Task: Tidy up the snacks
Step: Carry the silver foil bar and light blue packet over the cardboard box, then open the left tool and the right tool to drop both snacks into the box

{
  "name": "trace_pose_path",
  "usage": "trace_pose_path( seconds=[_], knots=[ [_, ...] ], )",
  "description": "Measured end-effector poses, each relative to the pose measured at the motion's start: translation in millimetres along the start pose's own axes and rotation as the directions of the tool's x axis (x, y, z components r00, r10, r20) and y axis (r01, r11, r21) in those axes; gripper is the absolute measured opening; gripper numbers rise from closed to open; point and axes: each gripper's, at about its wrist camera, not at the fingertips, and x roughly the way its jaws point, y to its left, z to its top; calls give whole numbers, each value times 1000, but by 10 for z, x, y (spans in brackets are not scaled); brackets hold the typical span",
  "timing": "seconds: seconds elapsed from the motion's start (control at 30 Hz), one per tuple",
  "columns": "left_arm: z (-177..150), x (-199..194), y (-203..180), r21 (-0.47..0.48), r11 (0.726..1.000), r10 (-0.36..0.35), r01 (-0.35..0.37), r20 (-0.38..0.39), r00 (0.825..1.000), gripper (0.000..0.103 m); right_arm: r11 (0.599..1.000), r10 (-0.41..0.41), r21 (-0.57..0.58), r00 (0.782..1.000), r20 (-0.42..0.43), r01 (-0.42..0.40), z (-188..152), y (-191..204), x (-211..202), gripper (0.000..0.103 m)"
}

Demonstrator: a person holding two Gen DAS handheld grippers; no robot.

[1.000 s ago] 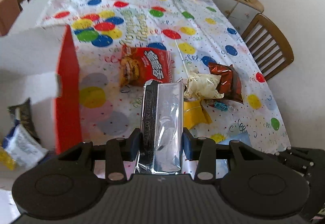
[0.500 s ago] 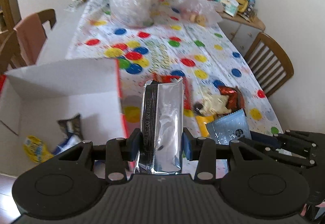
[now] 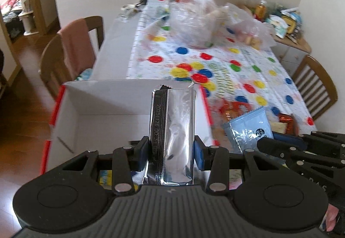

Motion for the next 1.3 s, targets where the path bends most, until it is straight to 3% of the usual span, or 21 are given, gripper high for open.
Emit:
trace_pose_path(
  seconds=[0.33,0.53,0.83,1.3],
  knots=[
    [15,222,586,-23,994,104,-106,-63,993,41,999,22,-24,998,-67,-24,122,333,574,13],
    [-39,440,776,-25,991,128,-132,-115,985,41,998,-1,-66,992,-127,-8,39,467,906,13],
    [-174,758,825,8,990,143,-144,-196,970,41,994,-34,-107,982,-184,14,-75,553,1162,13],
    [-336,1098,686,62,988,157,-145,-279,947,42,986,-37,-164,977,-211,2,-185,642,1231,16]
  ],
)
